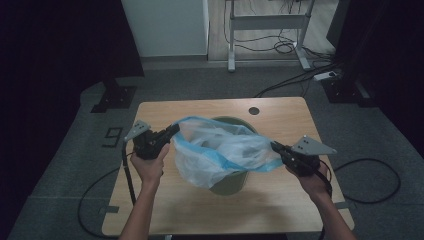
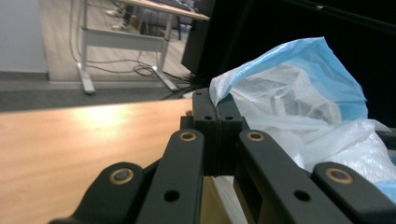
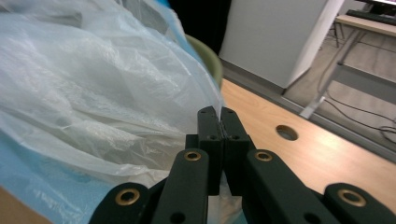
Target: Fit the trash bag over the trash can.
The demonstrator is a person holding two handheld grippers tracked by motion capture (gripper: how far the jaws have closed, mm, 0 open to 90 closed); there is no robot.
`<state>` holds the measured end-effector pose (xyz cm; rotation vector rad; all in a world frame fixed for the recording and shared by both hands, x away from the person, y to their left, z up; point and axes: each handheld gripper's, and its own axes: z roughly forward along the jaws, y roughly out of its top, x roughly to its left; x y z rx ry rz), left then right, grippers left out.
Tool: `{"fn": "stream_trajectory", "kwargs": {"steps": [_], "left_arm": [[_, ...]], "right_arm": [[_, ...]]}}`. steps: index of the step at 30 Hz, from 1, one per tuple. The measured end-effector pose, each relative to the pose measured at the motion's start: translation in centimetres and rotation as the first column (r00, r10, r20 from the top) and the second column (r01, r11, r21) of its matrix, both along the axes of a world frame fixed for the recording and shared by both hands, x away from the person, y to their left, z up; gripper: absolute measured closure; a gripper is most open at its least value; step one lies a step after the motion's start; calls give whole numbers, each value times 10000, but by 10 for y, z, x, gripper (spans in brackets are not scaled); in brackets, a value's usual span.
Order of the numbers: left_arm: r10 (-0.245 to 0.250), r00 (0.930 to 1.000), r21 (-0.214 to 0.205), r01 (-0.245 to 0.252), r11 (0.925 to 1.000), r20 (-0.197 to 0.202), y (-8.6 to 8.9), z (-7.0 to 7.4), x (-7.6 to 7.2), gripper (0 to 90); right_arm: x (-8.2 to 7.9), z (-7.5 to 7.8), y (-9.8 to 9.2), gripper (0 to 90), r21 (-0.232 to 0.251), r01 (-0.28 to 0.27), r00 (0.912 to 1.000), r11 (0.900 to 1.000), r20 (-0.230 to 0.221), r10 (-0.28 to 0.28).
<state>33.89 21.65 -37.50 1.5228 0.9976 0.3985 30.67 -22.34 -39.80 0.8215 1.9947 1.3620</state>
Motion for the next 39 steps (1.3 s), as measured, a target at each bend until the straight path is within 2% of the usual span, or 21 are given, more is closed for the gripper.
{"fn": "stream_trajectory", "kwargs": {"steps": [2, 7, 10, 14, 16, 19, 21, 24, 26, 30, 32, 34, 35, 37, 39], "left_arm": [[-268, 9996, -245, 268, 9993, 12, 6, -9, -11, 898], [-596, 9982, -252, 596, 9979, -12, 9, -25, -29, 897], [-737, 9972, -325, 734, 9968, -98, 10, -34, -36, 898], [-764, 9966, 137, 769, 9969, -302, 10, -45, -38, 898], [-713, 9965, 225, 723, 9971, -442, 11, -49, -36, 897], [-551, 9964, 404, 578, 9975, -645, 10, -54, -30, 897], [-459, 9966, 360, 485, 9982, -686, 9, -53, -27, 897], [-362, 9978, 470, 388, 9981, -557, 6, -48, -26, 895], [-367, 9981, 529, 393, 9978, -487, 4, -45, -26, 893], [-482, 9981, 810, 513, 9954, -393, 1, -46, -30, 883], [-625, 9975, 820, 649, 9945, -324, 1, -44, -34, 795], [-612, 9981, 959, 620, 9935, -111, 1, -38, -40, 589], [-785, 9969, 1001, 785, 9919, -39, 1, -34, -42, 503], [-1054, 9943, 1117, 1033, 9884, 132, 0, -26, -46, 401], [-1273, 9915, 1277, 1229, 9842, 270, -2, -17, -48, 343]], "right_arm": [[-11, -5, -4, 882, 149, -183, 9998, 9997, -15, 184], [-34, -22, -5, 882, 26, -569, 9984, 9984, -57, 569], [-40, -32, -4, 881, -58, -687, 9975, 9976, -179, 685], [-40, -44, -3, 880, -243, -690, 9968, 9973, -427, 679], [-37, -50, -2, 876, -432, -569, 9973, 9974, -486, 548], [-29, -56, 0, 865, -481, -189, 9985, 9987, -517, 164], [-23, -58, 3, 858, -652, 98, 9991, 9978, -412, -125], [-17, -56, 5, 858, -566, 423, 9988, 9975, -205, -436], [-14, -54, 5, 843, -273, 563, 9983, 9980, -107, -567], [-14, -51, 7, 810, 151, 477, 9988, 9987, -111, -475], [-16, -50, 7, 747, 150, 379, 9992, 9992, -121, -378], [-21, -47, 7, 728, 264, 174, 9998, 9995, -49, -173], [-23, -45, 7, 721, 309, 102, 9999, 9995, -26, -101], [-26, -40, 7, 708, 319, -35, 10000, 9995, 55, 33], [-29, -35, 7, 698, 310, -157, 9998, 9994, 80, 155]]}}
